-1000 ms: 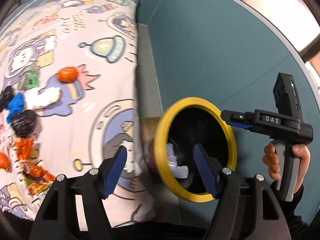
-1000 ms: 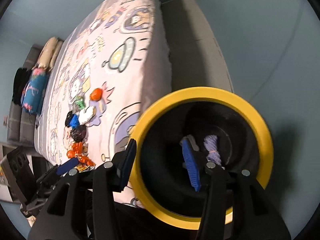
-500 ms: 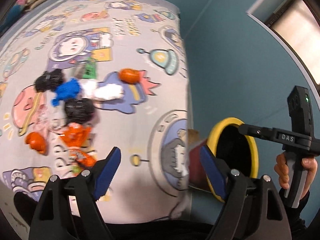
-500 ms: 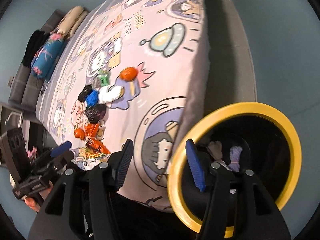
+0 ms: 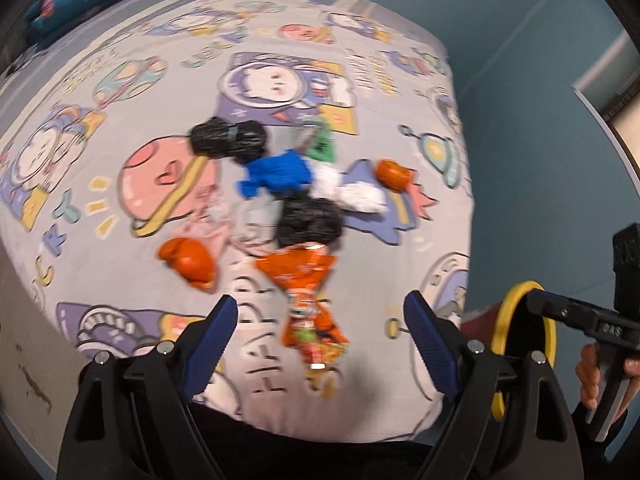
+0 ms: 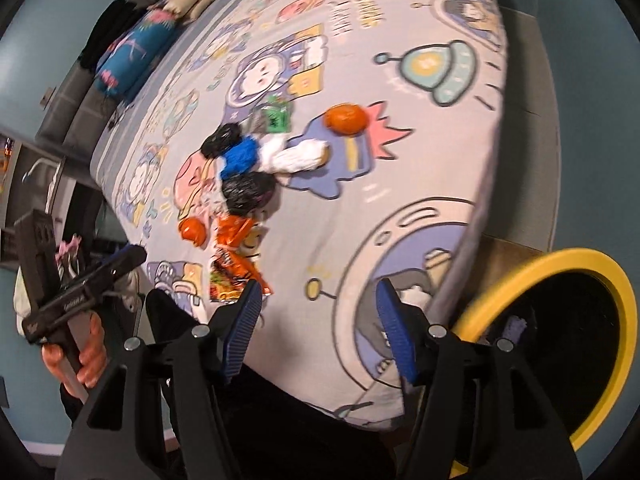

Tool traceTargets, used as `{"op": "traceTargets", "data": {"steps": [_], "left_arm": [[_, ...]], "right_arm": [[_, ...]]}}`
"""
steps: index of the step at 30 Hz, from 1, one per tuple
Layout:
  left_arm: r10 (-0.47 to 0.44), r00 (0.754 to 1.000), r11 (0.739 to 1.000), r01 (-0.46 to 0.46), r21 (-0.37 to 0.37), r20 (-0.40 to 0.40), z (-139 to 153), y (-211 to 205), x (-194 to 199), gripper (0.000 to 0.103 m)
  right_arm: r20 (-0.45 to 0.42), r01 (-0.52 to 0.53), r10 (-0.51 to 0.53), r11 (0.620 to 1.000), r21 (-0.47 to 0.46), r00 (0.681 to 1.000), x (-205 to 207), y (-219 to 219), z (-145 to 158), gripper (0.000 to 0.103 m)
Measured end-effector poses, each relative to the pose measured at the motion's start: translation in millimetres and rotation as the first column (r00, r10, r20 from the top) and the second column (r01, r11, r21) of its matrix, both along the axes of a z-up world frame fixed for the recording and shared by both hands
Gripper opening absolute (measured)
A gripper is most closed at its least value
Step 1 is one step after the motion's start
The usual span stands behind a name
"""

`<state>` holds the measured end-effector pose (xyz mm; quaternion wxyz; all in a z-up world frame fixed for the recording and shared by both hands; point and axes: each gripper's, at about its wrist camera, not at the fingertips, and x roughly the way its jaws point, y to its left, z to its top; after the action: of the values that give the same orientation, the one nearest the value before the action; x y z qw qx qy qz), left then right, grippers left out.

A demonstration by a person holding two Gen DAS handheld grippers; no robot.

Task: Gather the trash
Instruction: 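Move both grippers back over the trash pile on the bed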

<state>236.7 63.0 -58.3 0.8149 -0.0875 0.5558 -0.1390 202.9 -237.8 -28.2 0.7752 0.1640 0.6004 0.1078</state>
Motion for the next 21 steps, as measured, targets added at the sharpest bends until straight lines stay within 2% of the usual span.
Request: {"op": "traceTargets", "data": {"steps": [10,21], "left_arm": [[0.138,0.987,0.99,-0.137,0.024,-0.087,-38,60,15,0.082],[0.248,0.953,0.969,-0.246,0.037,-0.174,-80,99,33,0.082]], "right_arm": [[-0.039,-0.128,0.129,0.992,0.014,0.991,19,66,-19,0.056],[-0.112,-0.218,0.22,0.976,0.029,0.969,34,117,-50,0.056]]}}
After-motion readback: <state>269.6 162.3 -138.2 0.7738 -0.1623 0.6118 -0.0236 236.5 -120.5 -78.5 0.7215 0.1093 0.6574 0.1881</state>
